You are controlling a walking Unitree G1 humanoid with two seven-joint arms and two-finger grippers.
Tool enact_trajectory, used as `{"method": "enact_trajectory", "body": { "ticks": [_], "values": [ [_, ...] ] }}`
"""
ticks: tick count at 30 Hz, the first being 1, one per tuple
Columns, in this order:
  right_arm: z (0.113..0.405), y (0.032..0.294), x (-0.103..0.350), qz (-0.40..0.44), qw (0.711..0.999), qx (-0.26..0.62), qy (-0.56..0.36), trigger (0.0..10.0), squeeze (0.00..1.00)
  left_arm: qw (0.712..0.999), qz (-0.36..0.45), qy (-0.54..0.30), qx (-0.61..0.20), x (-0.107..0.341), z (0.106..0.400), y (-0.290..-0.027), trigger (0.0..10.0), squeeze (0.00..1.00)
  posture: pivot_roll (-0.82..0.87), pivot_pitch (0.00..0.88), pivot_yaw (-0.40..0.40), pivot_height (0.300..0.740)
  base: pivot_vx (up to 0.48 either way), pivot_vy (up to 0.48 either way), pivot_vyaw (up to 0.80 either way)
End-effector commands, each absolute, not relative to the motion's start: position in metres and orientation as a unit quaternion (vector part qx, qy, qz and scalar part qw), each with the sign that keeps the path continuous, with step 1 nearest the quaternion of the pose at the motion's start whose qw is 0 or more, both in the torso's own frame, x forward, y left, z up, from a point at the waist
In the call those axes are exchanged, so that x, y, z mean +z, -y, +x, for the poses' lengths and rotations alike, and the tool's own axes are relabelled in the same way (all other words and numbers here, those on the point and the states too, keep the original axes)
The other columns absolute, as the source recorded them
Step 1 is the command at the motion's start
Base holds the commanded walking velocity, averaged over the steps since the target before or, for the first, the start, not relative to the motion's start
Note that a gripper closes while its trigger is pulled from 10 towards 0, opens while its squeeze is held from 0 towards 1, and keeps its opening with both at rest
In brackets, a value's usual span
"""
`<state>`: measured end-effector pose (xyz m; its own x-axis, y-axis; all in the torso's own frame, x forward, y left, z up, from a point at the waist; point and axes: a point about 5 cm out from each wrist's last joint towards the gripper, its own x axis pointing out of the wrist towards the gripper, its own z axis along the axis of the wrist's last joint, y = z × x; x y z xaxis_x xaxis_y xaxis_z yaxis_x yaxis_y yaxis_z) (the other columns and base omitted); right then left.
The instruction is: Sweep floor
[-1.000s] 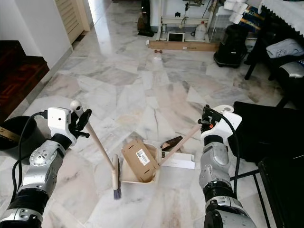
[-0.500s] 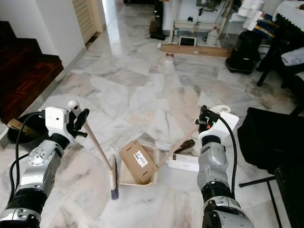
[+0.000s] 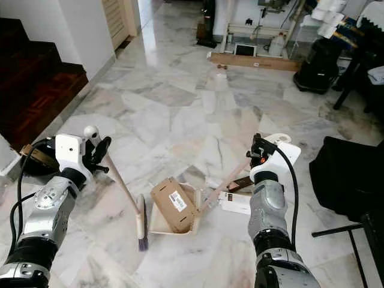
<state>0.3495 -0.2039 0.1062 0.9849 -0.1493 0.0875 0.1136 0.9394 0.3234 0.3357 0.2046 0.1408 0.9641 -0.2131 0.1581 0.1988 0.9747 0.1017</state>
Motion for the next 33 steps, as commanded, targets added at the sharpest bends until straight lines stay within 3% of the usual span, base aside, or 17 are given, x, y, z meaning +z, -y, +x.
{"method": "enact_trajectory", "body": {
  "ticks": [1, 33],
  "values": [
    [0.3537, 0.2057, 0.1205, 0.157, 0.981, -0.068, 0.087, 10.0, 0.00, 0.987, 0.052, 0.111, -0.103, 0.1551, 0.3385, -0.2045, 10.0, 0.00, 0.04, 0.078, 0.026, 0.740, 0.000, 0.285, 0.00],
    [0.3538, 0.2046, 0.1198, 0.160, 0.981, -0.071, 0.084, 10.0, 0.00, 0.986, 0.057, 0.116, -0.102, 0.1612, 0.3404, -0.2052, 10.0, 0.00, 0.05, 0.087, 0.035, 0.740, 0.000, 0.286, -0.01]
  ]
}}
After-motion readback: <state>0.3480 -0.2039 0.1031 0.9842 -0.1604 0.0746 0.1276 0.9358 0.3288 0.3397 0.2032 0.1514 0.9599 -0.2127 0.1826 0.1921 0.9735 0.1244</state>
